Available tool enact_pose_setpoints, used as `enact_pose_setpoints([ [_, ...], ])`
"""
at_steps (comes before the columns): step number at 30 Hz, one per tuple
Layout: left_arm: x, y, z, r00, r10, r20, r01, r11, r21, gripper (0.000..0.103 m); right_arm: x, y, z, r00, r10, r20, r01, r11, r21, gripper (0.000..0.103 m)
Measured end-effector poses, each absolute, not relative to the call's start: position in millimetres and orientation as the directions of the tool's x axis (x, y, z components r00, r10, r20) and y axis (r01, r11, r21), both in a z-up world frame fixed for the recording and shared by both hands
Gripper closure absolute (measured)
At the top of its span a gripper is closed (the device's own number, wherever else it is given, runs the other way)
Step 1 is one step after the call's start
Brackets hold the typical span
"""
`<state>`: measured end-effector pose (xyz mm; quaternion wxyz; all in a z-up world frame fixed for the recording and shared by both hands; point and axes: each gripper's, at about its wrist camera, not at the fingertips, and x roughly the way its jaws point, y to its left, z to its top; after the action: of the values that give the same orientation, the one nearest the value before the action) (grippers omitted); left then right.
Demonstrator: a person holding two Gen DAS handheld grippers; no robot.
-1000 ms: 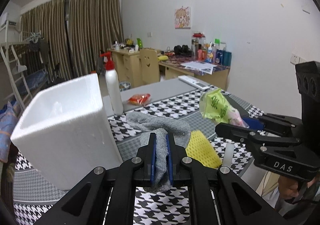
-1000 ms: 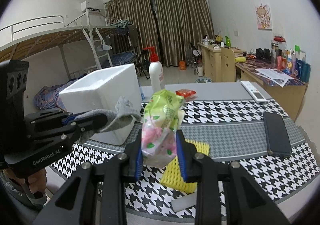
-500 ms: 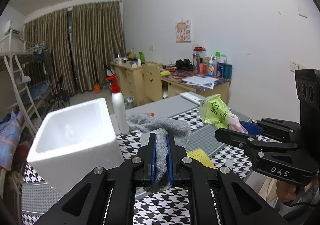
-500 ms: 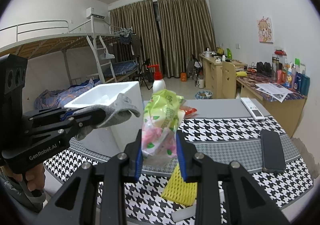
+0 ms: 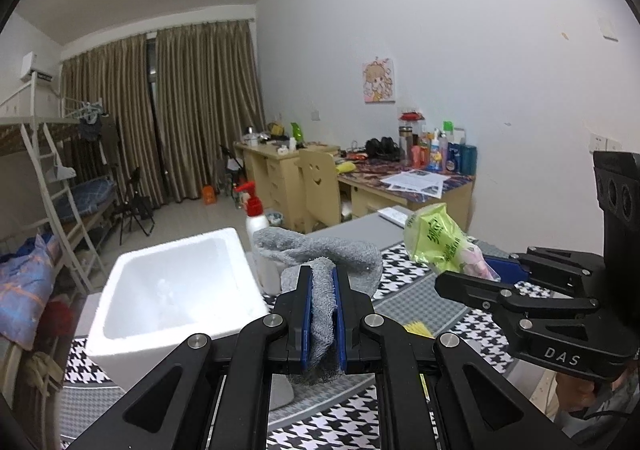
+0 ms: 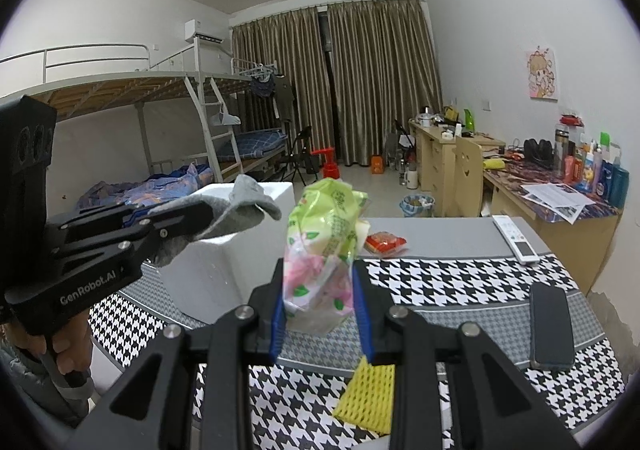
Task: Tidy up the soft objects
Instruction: 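Lift and carry the grey cloth and tissue packet with both tools to the foam box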
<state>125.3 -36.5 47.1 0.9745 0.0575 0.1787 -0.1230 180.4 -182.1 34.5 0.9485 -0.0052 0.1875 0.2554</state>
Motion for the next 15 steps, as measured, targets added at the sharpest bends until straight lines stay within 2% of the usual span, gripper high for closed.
enact_pose_setpoints([
  [15,132,-17,62,0.939,-0.144,-0.312,0.184,0.978,0.103,0.093,191,-158,51,0.781,0.531,-0.328,-0.535,0.841,0.087,0.069],
])
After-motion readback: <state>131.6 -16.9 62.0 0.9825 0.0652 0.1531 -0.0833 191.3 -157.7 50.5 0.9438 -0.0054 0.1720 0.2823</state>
